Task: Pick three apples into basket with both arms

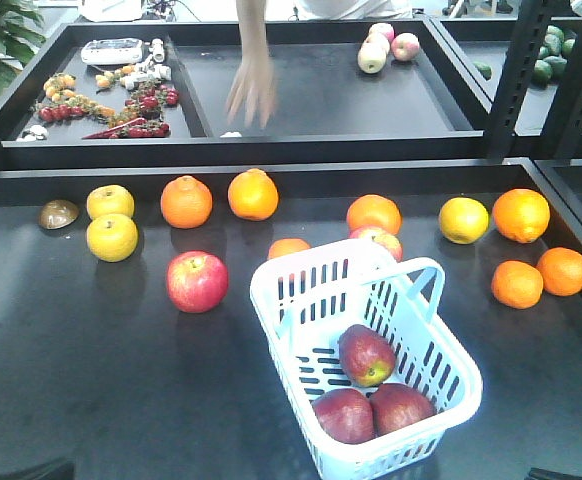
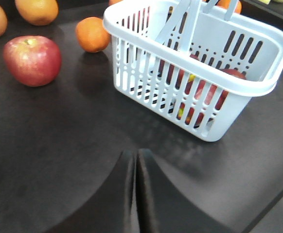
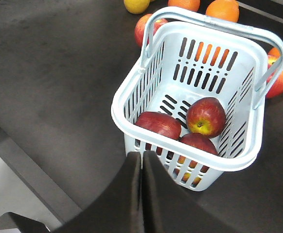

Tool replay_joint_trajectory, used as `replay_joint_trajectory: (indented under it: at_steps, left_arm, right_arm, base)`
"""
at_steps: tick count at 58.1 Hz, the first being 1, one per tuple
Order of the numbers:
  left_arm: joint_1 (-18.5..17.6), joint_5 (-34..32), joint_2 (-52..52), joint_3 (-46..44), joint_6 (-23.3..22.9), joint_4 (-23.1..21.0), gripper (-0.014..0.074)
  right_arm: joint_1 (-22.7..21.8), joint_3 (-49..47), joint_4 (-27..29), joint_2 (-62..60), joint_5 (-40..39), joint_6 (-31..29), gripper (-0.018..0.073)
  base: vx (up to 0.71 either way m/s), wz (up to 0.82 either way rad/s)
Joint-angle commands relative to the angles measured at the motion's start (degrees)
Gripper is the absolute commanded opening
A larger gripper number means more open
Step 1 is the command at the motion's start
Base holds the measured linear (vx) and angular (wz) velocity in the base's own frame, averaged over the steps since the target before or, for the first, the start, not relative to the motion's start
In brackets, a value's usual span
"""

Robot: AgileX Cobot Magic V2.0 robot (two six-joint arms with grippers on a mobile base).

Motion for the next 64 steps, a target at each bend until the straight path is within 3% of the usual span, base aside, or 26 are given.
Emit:
replay_joint_trajectory:
  at_steps: [1,7,13,24,29,43,56,64]
  left_arm:
    - [-0.15,-5.17,-3.38,1.41,-8.69,9.15,-0.0006]
    - [0.24,-4.85,-8.93,2.26,-9.82,15.95,-0.0006]
    - [3.41,-5.98,-14.70,2.35,-8.30,19.51,-0.0006]
    - [15.27,-4.84,-25.76,2.35,-8.24,19.39,-0.0006]
    - [20.21,-4.94,-31.00,2.35,-10.78,18.96,-0.0006]
    - [31.65,-3.51,-30.69,2.35,-18.19,19.51,-0.0006]
    - [33.86,-3.51,-30.69,2.35,-19.11,21.53,-0.0006]
    - [33.86,-3.14,-30.69,2.35,-22.75,23.79,-0.0006]
  right_arm:
    - [-0.02,-1.42,1.44,0.46,-2.67,-0.35,-0.0009]
    - [-0.02,-1.42,1.44,0.46,-2.67,-0.35,-0.0009]
    - [-0.02,-1.42,1.43,0.46,-2.67,-0.35,-0.0009]
    - [-0.02,-1.42,1.43,0.46,-2.67,-0.35,-0.0009]
    - [-0.02,-1.42,1.43,0.46,-2.67,-0.35,-0.0009]
    - [-0.02,-1.42,1.43,0.16,-2.50,-0.35,-0.0009]
    - [-0.02,-1.42,1.43,0.16,-2.50,-0.35,-0.0009]
    - [-0.02,-1.42,1.43,0.16,-2.50,-0.35,-0.0009]
  base:
    - [0.00,0.00]
    - [0.00,0.00]
    - [0.00,0.00]
    - [0.00,0.00]
    - [0.00,0.00]
    - [0.00,0.00]
    - [0.00,0.00]
    - [0.00,0.00]
